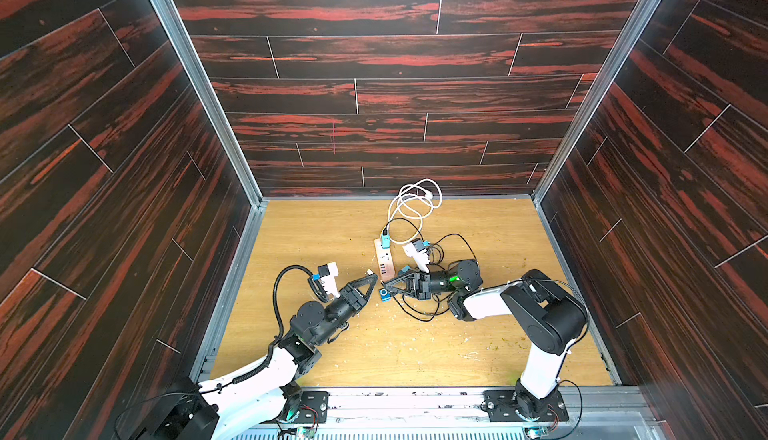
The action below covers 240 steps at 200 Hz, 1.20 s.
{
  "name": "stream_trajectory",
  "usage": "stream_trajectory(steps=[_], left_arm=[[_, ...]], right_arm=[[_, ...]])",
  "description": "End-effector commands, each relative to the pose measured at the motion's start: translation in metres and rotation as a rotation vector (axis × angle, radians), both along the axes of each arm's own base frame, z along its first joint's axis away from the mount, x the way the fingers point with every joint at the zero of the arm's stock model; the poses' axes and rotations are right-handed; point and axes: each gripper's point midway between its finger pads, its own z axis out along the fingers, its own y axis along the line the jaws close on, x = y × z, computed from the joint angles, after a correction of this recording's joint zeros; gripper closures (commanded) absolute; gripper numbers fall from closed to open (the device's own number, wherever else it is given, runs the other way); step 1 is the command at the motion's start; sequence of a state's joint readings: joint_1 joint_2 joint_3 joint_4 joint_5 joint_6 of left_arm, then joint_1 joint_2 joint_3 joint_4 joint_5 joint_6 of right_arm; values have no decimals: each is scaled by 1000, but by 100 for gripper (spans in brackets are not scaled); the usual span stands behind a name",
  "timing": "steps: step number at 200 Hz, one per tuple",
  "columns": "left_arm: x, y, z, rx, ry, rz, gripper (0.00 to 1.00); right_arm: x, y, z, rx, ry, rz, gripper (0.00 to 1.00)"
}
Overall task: Charge mp3
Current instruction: Insert the charging cable into the MP3 player.
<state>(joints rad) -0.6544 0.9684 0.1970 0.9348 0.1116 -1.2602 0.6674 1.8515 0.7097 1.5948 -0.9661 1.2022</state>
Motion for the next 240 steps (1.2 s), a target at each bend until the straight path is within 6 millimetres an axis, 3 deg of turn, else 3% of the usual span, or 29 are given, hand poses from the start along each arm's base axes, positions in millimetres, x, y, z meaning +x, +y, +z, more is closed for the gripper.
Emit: stream_trajectory(steps=[1,240], left_arm=[[-1,1,9,-35,-34,5,100],[-5,0,8,-58,-33,-9,100]], right_arm=[[3,3,0,10,-10,14,100],[7,16,-2,7,16,44,100]])
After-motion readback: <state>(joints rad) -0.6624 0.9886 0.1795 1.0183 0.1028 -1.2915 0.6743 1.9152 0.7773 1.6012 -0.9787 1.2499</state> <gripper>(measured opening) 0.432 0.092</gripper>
